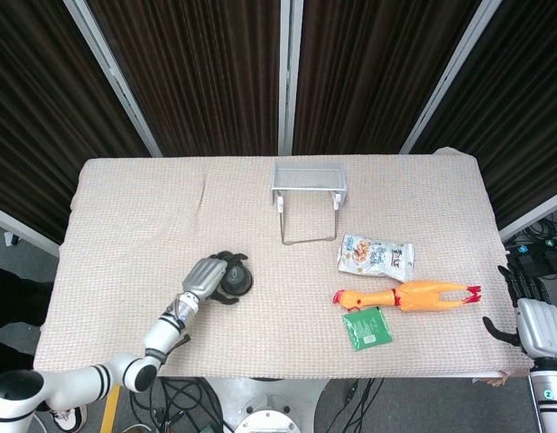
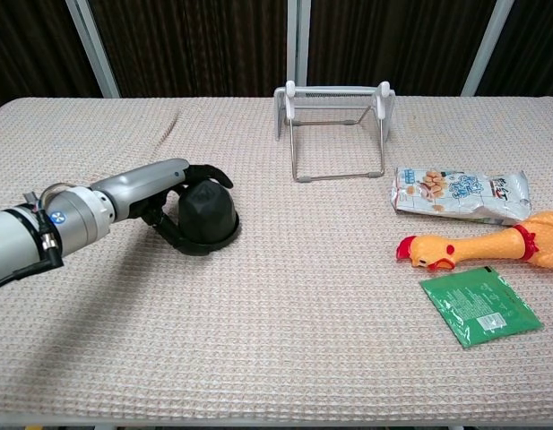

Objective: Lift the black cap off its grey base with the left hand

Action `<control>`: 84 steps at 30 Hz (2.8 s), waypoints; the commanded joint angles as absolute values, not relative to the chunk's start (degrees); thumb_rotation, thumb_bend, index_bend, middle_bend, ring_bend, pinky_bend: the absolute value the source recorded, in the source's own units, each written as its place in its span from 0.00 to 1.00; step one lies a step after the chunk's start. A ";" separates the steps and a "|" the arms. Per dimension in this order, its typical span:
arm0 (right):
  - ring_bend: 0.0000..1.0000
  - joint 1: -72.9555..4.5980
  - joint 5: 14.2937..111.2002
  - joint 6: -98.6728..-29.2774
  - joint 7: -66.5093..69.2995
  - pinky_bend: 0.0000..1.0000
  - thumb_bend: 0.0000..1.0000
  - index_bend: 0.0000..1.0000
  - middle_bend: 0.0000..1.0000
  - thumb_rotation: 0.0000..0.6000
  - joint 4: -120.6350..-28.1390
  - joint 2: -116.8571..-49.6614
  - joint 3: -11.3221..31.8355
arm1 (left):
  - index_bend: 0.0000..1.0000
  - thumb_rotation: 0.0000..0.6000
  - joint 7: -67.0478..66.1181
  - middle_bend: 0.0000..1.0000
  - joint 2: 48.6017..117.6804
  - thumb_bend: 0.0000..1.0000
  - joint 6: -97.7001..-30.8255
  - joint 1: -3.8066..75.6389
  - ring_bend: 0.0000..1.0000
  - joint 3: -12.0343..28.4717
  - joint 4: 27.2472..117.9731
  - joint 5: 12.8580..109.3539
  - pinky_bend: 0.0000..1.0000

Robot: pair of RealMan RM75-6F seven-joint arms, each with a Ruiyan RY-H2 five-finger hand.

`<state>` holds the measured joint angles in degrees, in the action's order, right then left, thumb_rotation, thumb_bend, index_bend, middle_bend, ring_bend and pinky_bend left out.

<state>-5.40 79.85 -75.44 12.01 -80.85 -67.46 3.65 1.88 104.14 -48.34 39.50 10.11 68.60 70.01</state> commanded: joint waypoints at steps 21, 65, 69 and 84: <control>0.00 -5.24 79.73 -75.44 12.52 0.00 0.19 0.00 0.00 1.00 -80.92 -67.09 3.82 | 0.25 1.00 4.64 0.35 104.61 0.21 -49.99 39.68 0.26 10.56 67.61 71.14 0.34; 0.00 -5.38 80.41 -75.21 12.20 0.00 0.19 0.00 0.00 1.00 -81.05 -67.41 3.33 | 0.37 1.00 -6.09 0.37 78.41 0.22 -61.37 44.28 0.29 25.49 98.12 65.77 0.37; 0.00 -5.39 80.38 -75.03 12.51 0.00 0.19 0.00 0.00 1.00 -80.69 -67.50 3.28 | 0.37 1.00 -4.34 0.37 80.25 0.22 -51.80 43.70 0.29 18.35 92.88 58.34 0.37; 0.00 -5.69 79.92 -74.04 12.22 0.00 0.19 0.00 0.00 1.00 -80.28 -67.97 3.20 | 0.37 1.00 2.90 0.37 82.51 0.22 -42.95 43.48 0.29 13.52 86.31 58.71 0.37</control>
<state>-5.67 79.94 -74.06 12.23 -80.31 -67.94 3.22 1.35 82.70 -41.38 43.34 13.08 85.29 57.88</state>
